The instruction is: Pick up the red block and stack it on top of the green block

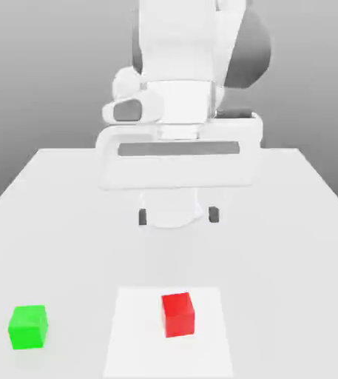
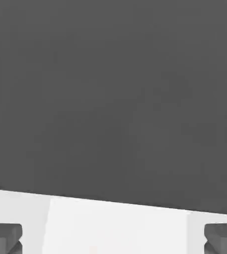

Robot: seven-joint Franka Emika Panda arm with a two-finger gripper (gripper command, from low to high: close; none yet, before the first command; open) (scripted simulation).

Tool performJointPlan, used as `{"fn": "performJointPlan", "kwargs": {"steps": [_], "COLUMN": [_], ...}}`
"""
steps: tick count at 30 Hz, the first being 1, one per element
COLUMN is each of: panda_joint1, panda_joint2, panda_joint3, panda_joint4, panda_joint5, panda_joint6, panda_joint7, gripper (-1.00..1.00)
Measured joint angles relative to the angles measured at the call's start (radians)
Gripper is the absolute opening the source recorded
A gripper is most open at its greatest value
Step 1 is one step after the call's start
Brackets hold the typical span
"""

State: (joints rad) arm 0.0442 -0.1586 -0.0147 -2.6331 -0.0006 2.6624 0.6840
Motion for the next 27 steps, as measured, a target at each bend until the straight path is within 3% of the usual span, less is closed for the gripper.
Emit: {"fn": "performJointPlan", "kwargs": {"steps": [5, 11, 12, 19, 25, 27], "panda_joint1": [0.009, 0.004, 0.003, 0.002, -0.001, -0.063], "panda_joint2": [0.181, 0.398, 0.42, 0.419, 0.227, 0.215], "panda_joint3": [0.0, 0.007, 0.008, 0.009, 0.007, -0.028], "panda_joint4": [-0.087, -0.073, -0.07, -0.07, -0.097, -0.066], "panda_joint5": [0.002, 0.01, 0.01, 0.007, 0.002, 0.008], "panda_joint6": [0.105, 0.284, 0.302, 0.301, 0.136, 0.093], "panda_joint7": [-0.032, -0.043, -0.043, -0.04, -0.034, 0.018], "gripper": [0.0, 0.0, -1.0, -1.0, -1.0, -1.0]}}
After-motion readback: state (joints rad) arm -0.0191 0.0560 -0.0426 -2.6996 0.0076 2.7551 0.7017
